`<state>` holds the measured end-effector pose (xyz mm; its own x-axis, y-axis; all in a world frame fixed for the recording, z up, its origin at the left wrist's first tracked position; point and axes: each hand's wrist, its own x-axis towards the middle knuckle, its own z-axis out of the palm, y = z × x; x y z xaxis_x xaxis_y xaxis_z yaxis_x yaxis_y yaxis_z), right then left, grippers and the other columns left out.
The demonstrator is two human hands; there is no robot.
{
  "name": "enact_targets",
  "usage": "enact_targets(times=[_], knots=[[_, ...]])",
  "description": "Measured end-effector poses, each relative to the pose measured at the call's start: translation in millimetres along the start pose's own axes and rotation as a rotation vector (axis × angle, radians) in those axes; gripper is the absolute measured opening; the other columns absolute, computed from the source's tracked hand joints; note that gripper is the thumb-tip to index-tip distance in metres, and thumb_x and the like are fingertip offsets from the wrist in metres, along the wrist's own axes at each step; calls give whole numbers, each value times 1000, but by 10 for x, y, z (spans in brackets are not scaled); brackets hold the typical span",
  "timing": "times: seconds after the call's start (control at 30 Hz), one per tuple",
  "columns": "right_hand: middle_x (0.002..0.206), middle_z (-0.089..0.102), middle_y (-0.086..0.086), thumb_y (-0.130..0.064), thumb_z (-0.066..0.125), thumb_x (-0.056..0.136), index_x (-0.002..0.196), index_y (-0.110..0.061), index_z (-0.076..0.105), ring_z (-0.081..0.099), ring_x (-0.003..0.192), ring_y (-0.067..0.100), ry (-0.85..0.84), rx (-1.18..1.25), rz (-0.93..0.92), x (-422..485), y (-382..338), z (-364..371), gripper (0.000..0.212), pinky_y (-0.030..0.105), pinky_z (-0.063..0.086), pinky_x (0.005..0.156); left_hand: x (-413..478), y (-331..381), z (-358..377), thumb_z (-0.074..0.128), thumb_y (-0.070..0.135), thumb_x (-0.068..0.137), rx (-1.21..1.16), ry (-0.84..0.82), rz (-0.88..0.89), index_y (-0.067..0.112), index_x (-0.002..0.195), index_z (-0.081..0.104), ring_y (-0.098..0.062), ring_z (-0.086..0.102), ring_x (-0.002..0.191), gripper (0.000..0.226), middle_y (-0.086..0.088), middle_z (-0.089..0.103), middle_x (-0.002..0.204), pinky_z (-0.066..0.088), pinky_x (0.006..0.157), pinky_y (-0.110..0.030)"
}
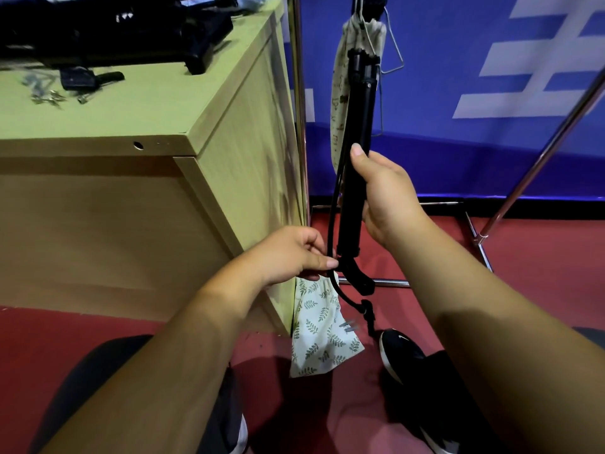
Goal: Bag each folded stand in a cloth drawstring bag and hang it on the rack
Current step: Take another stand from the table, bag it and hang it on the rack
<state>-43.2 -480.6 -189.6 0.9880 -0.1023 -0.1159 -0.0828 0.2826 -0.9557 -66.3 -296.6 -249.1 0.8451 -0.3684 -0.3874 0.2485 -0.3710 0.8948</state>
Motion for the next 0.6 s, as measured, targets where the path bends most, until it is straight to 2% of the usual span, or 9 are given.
enact_targets(times=[0.07, 0.13, 0.2, 0.27, 0.3, 0.37, 0.43, 0.53, 0.6], knots=[[95, 64, 10, -43, 67, 103, 115, 4, 68, 63, 84, 23, -8, 3, 0, -18, -8, 12, 48, 39, 53, 79, 1, 0, 16, 85, 1, 85, -8, -14, -8, 1, 90, 66, -32, 71, 86, 19, -21, 70, 86, 65, 78, -34], [95, 60, 12, -48, 70, 97, 109, -2, 69, 58, 85, 27, -28, -13, -2, -50, -23, 32, 48, 43, 48, 82, -13, 19, 60, 84, 1, 85, 2, -16, 1, 1, 88, 65, -30, 73, 86, 20, -15, 71, 83, 65, 80, -38], [93, 59, 13, -50, 69, 96, 111, 7, 62, 57, 83, 27, -37, -20, -7, -81, -32, 51, 59, 44, 47, 80, -10, 24, 87, 85, 2, 86, 82, 6, 50, -4, 101, 63, -15, 72, 77, 27, -3, 72, 84, 66, 77, -36], [86, 65, 9, -46, 64, 104, 121, 10, 62, 62, 77, 23, -35, -26, -9, -97, -35, 59, 59, 40, 52, 73, -32, 42, 79, 85, 13, 89, 264, 8, 137, 5, 118, 63, 4, 61, 64, 38, 14, 69, 84, 54, 63, -21], [84, 67, 6, -44, 61, 107, 123, 9, 63, 63, 74, 21, -36, -32, -10, -104, -33, 58, 55, 37, 54, 70, -51, 49, 75, 83, 22, 92, 378, -12, 195, 13, 127, 63, 7, 59, 68, 42, 19, 69, 89, 50, 66, -18], [81, 68, 3, -42, 58, 110, 123, 9, 64, 63, 72, 19, -34, -47, -13, -114, -34, 62, 53, 35, 55, 68, -46, 24, 66, 75, 38, 97, 567, -43, 276, 23, 138, 59, 2, 62, 101, 47, 15, 68, 114, 53, 92, -28], [79, 68, 4, -42, 56, 110, 122, 8, 66, 62, 70, 19, -36, -33, -1, -116, -33, 67, 53, 37, 54, 68, -78, 12, 103, 70, 41, 96, 546, -79, 247, 25, 138, 57, -7, 61, 121, 46, 12, 66, 123, 48, 111, -39], [82, 66, 7, -44, 55, 111, 120, 1, 71, 61, 71, 21, -50, -8, 4, -105, -21, 68, 49, 36, 53, 67, -83, -7, 181, 68, 35, 92, 395, -102, 226, 21, 136, 55, -11, 63, 128, 48, 10, 69, 125, 47, 115, -47], [84, 65, 7, -43, 53, 112, 121, 0, 72, 60, 72, 21, -57, 10, 2, -96, -16, 67, 47, 35, 53, 65, -69, -12, 202, 67, 33, 91, 387, -103, 251, 26, 133, 54, -11, 64, 127, 44, 10, 69, 124, 48, 115, -47]])
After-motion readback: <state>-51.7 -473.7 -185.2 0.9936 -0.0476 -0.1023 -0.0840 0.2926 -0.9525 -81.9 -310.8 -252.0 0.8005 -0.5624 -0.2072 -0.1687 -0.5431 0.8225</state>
